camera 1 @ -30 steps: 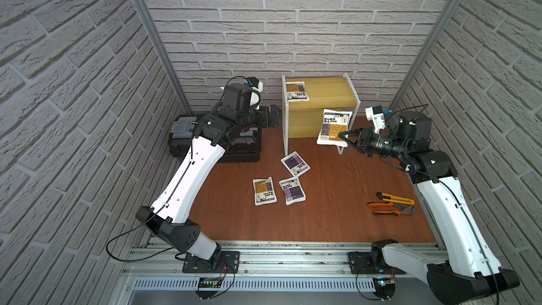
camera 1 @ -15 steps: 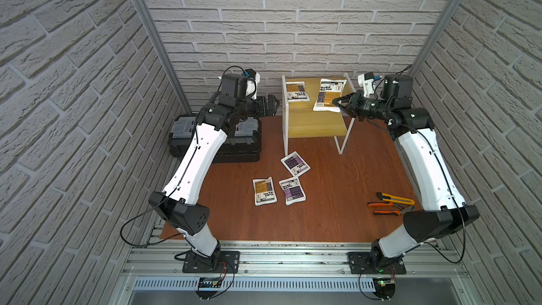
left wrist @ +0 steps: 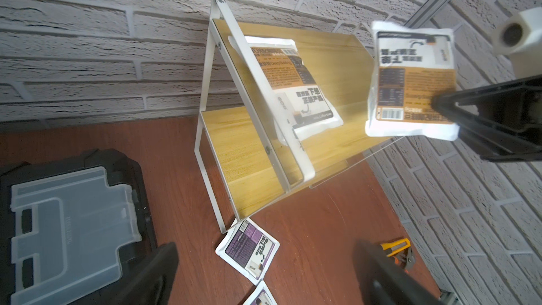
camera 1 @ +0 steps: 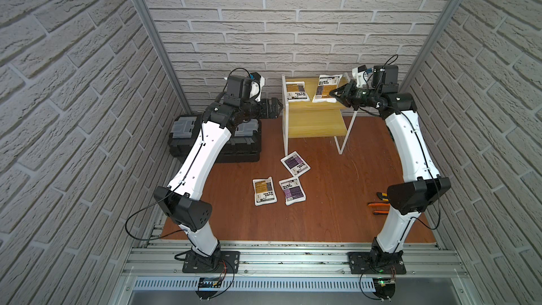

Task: Place the bagged coffee beans on the shelf by color
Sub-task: Place the bagged coffee beans on the shelf.

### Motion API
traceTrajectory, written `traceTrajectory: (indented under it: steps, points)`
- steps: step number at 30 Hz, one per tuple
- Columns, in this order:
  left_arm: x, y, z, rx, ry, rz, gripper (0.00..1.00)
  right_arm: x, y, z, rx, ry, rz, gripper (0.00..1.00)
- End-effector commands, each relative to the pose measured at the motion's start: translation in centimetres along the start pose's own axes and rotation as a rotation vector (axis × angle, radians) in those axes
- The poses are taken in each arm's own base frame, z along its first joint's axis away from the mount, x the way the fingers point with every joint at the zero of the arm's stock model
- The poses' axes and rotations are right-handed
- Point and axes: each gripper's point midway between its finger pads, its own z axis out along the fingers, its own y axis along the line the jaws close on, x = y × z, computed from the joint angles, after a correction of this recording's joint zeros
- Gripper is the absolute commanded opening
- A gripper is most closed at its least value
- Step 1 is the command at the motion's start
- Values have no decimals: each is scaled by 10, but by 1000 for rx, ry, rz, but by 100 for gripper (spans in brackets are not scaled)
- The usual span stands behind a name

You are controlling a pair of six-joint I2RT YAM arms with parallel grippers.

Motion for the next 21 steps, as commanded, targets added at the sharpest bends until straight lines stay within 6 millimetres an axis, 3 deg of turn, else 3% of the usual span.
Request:
traceTrajectory:
  steps: [1,5,6,12,21]
  points:
    - [-3,-7,-1,19,-14,27,98,-8,6,-1,-19,-13,-24,19]
    - [1,-8,4,17,-3,28,99,-11,2,8,-20,-10,-10,21]
    - [2,-9,5,19,-1,28,98,-11,-10,20,-5,5,7,21]
    - [5,-11,7,20,7,32,98,-16,-23,34,18,2,32,21]
    - [13,-14,10,18,19,35,99,-27,-31,42,36,-34,41,25]
